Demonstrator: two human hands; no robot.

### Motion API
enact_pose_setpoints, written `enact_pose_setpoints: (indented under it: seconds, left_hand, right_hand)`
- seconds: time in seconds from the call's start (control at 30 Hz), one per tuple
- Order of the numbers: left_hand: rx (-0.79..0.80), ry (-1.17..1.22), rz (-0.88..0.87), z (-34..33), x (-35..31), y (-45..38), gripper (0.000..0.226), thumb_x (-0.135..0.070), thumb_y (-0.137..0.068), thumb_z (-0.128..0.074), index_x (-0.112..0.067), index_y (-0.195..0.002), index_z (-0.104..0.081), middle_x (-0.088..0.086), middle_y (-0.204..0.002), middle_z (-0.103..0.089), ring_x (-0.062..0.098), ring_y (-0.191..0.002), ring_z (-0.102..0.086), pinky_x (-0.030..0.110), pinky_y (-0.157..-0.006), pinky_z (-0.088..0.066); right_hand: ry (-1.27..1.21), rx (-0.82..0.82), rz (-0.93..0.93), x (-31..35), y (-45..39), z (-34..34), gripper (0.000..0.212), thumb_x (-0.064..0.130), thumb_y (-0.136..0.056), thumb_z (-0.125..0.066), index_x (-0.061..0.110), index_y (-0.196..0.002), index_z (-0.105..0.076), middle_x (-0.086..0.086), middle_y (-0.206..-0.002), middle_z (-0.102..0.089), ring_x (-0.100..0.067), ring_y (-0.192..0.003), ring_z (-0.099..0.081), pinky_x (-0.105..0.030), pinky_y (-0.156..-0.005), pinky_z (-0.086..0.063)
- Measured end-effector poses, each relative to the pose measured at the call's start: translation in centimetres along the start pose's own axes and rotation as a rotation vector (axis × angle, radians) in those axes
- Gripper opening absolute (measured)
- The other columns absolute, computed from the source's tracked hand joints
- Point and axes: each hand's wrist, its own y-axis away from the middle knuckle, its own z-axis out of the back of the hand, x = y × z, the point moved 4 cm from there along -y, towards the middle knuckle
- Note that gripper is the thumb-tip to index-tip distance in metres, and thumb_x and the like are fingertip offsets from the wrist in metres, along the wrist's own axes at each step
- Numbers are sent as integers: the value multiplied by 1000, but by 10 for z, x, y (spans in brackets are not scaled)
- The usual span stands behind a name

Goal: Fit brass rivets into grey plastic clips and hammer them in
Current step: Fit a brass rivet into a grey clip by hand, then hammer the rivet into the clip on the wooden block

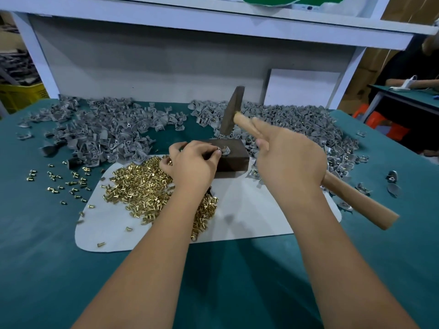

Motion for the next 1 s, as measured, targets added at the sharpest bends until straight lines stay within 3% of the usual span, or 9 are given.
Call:
enact_pose_setpoints:
  seconds: [0.1, 0.27, 0.4, 0.57, 0.63, 0.7, 0.87, 0.93, 1.0]
  left_hand:
    - [16, -18, -5, 0, 0, 0, 8, -50, -85, -67, -44, -84, -73, -29, -103, -66, 11, -123, -33, 46, -98, -18]
    - [6, -10, -5, 1, 1, 2, 11, -49, -85, -67, -41, -85, -75, -27, -103, -67, 11, -124, -32, 47, -101, -18]
    - [36, -20, 12, 2, -1, 1, 9, -50, -85, -66, -44, -85, -74, -28, -106, -65, 11, -124, -33, 45, -98, -17]
    - [15, -28, 3, 0, 0, 1, 12, -51, -85, -66, -42, -87, -74, -27, -104, -66, 12, -124, -34, 48, -101, -19]
    - [17, -41, 6, 1, 0, 1, 13, -52, -86, -65, -42, -88, -74, -27, -106, -66, 11, -124, -34, 47, -100, -18]
    - [26, -49, 8, 0, -1, 1, 14, -52, -86, -65, -42, -89, -74, -27, -107, -65, 12, -124, -34, 46, -99, -18]
    - [30, -22, 1, -2, 2, 1, 16, -53, -85, -65, -41, -91, -74, -25, -106, -66, 13, -123, -33, 49, -101, -19]
    - [28, -35, 3, 0, 2, 0, 16, -53, -85, -66, -41, -92, -74, -25, -107, -66, 12, -124, -33, 47, -100, -19]
    - [31, -55, 8, 1, 1, 0, 17, -53, -85, -65, -41, -93, -74, -26, -108, -65, 11, -124, -33, 46, -99, -18]
  right_hand:
    - [76, 69, 61, 0, 1, -2, 38, 27, -93, -53, 48, -125, -50, 12, -57, -26, -20, -59, -37, -23, -44, -14]
    - [121, -138, 30, 1, 1, 9, 50, 27, -88, -62, 53, -129, -48, 11, -57, -12, -13, -44, -15, -19, -45, -7]
    - [86, 11, 82, 0, 8, -3, 49, 26, -92, -57, 57, -129, -45, 10, -58, -18, -17, -56, -31, -22, -45, -9]
    - [61, -198, 75, 9, 7, 12, 58, 17, -74, -80, 47, -120, -60, 2, -55, -39, -17, -48, -28, -16, -48, -9]
    - [101, -88, 126, 11, 13, 3, 58, 19, -82, -72, 54, -124, -52, 2, -63, -52, -19, -53, -33, -22, -47, -13]
    - [88, -34, 124, 9, 13, -5, 56, 21, -90, -60, 57, -130, -44, 4, -71, -50, -22, -61, -43, -26, -48, -14]
    - [26, -250, 50, 12, 14, 5, 58, 13, -73, -78, 41, -121, -62, -1, -62, -57, -22, -49, -40, -25, -51, -23]
    - [92, -152, 108, 14, 18, -3, 60, 16, -80, -72, 49, -127, -54, 2, -65, -52, -23, -54, -49, -27, -53, -24]
    - [81, -54, 112, 13, 22, -11, 61, 19, -89, -60, 57, -133, -40, 4, -70, -43, -22, -60, -44, -30, -54, -23]
